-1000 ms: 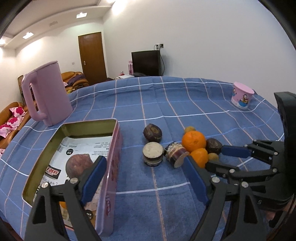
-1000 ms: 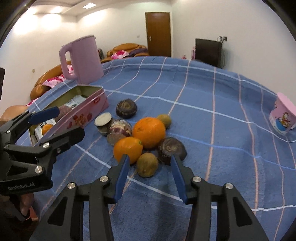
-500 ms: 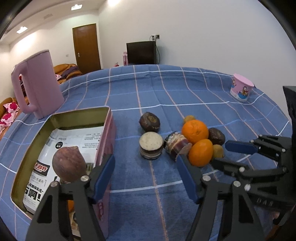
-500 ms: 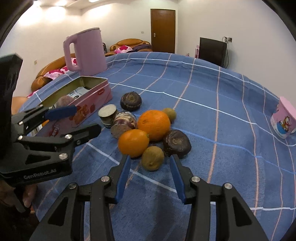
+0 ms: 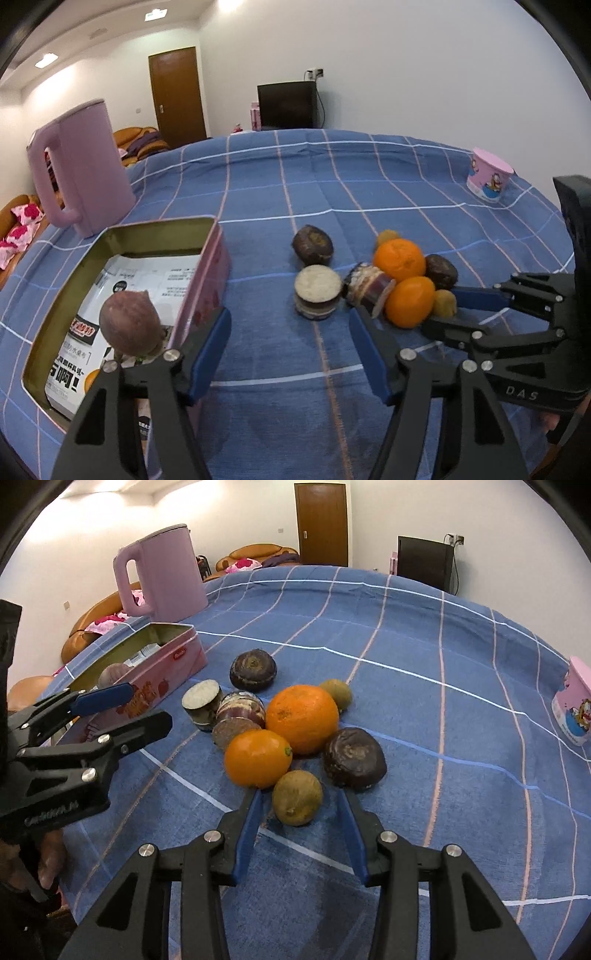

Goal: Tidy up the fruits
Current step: 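Move both tools back toward the fruit pile, then grasp a brown kiwi with the right tool while the left tool grasps a round biscuit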

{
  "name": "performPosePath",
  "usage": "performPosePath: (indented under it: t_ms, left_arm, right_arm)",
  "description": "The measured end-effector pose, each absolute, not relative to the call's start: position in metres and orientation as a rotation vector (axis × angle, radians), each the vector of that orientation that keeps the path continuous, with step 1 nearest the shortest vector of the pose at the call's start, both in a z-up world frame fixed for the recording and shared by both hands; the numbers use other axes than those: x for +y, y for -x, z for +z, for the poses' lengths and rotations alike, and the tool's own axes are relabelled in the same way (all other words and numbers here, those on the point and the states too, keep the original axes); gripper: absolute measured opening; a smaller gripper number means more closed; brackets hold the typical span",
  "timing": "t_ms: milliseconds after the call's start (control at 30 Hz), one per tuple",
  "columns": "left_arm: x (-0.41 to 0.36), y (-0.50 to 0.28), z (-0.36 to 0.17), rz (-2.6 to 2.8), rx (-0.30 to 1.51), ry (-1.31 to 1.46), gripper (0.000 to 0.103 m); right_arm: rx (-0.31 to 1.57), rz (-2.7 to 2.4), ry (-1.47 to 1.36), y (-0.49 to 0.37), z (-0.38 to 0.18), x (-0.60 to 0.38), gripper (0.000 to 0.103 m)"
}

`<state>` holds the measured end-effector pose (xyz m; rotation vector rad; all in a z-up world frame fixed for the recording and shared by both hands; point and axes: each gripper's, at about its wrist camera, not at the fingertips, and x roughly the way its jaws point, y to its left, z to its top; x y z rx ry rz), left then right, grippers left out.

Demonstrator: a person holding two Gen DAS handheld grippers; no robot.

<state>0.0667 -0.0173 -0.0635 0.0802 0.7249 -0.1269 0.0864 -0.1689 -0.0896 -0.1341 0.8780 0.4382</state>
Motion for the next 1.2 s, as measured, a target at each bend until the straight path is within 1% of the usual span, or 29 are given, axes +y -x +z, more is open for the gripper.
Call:
performPosePath:
  t_ms: [133,233,267,300,367,433,500,567,667,800,967,1000,1133,1200]
  left_arm:
    - [-0.017,-0.073,-0.066,-0.135,0.746,-0.065,0.069]
    - [-0.019,-0.075,-0.064,-0.154,0.751,-0.061,0.069]
    - [-0.02,-0.076,-0.063,-0.161,0.751,-0.06,0.069]
    - [-0.021,-0.077,-0.063,-0.163,0.753,-0.061,0.068]
    - [-0.023,-0.079,-0.064,-0.169,0.756,-0.063,0.063]
    - [-0.024,-0.082,-0.064,-0.179,0.766,-0.058,0.055]
    - [-0.025,-0.085,-0.065,-0.186,0.776,-0.05,0.051]
    - [-0.026,-0.087,-0.066,-0.185,0.781,-0.051,0.049]
    - [-0.029,-0.088,-0.065,-0.187,0.775,-0.063,0.049]
    - [-0.032,-0.097,-0.07,-0.176,0.796,-0.071,0.04]
    - [-0.035,-0.104,-0.072,-0.171,0.805,-0.087,0.039]
    - [-0.037,-0.105,-0.072,-0.172,0.803,-0.091,0.037]
    - [-0.039,-0.113,-0.075,-0.176,0.817,-0.082,0.038]
    - [-0.037,-0.115,-0.077,-0.183,0.83,-0.064,0.036]
  right_arm:
    - [0.886,0.446,0.125,-0.09,-0.09,-0.168,0.04]
    - [0.886,0.451,0.113,-0.094,-0.09,-0.169,0.034]
    - [0.885,0.454,0.109,-0.094,-0.089,-0.17,0.028]
    - [0.882,0.455,0.11,-0.093,-0.089,-0.17,0.028]
    - [0.862,0.455,0.123,-0.089,-0.086,-0.168,0.028]
    - [0.832,0.443,0.131,-0.085,-0.082,-0.167,0.028]
    - [0.797,0.437,0.11,-0.082,-0.076,-0.17,0.028]
    - [0.766,0.426,0.09,-0.082,-0.07,-0.174,0.028]
    - [0.732,0.394,0.093,-0.084,-0.064,-0.176,0.028]
    - [0.715,0.37,0.093,-0.088,-0.066,-0.175,0.028]
    - [0.706,0.372,0.099,-0.088,-0.065,-0.173,0.028]
    - [0.706,0.373,0.097,-0.089,-0.065,-0.173,0.028]
    - [0.717,0.378,0.096,-0.09,-0.066,-0.173,0.028]
    - [0.719,0.379,0.096,-0.09,-0.067,-0.173,0.028]
